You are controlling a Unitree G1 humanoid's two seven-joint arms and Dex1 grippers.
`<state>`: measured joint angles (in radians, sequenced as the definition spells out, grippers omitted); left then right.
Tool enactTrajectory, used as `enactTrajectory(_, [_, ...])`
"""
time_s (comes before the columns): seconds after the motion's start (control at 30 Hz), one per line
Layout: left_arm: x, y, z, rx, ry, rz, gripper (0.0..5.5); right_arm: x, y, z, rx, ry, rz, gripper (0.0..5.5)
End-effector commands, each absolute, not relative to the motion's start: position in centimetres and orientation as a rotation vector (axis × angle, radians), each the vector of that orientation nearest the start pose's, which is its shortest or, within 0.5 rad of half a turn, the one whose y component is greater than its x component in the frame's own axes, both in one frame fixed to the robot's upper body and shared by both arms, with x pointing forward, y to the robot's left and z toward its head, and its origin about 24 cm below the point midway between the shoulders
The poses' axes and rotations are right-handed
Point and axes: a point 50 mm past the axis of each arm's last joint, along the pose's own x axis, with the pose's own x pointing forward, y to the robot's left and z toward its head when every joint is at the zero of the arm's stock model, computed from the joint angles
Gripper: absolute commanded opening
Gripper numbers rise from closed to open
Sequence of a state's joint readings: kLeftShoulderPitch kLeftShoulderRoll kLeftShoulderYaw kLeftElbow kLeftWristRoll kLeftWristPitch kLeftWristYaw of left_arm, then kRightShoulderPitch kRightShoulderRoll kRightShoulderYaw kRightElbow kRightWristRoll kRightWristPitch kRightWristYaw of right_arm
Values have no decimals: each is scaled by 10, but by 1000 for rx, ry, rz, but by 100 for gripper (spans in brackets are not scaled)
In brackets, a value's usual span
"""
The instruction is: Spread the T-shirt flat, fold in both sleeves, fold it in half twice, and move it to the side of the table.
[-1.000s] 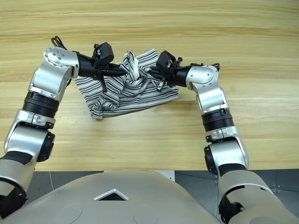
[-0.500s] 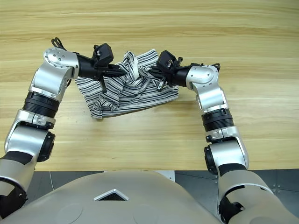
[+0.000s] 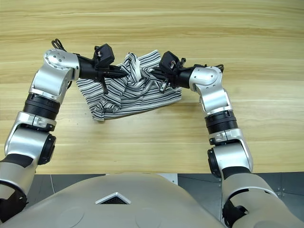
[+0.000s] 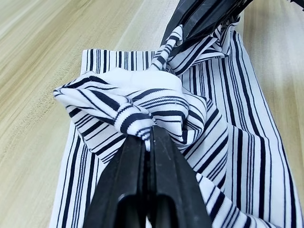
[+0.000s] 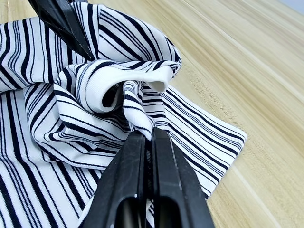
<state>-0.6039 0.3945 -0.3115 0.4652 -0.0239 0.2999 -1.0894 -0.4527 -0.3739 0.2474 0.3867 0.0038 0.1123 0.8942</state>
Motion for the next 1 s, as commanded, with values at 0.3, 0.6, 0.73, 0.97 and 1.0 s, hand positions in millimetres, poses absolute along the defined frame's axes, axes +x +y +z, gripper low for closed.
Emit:
enactTrajectory(0.3, [323,144,73,298,283,-1090,10,315,-132,67,-297,173,1003,14])
enactTrajectory(0.6, [317,137,51,271,266,-1098,10,316,-128,55,-306,160,951,14])
enactTrajectory(0.73, [318,135,36,251,311,-1076,10,317,-128,44,-347,179,933,14])
enactTrajectory(0.97, [317,139,33,267,284,-1087,10,316,-128,40,-352,160,928,14])
enactTrajectory(1.0, [317,142,35,270,266,-1091,10,317,-129,41,-342,153,924,14])
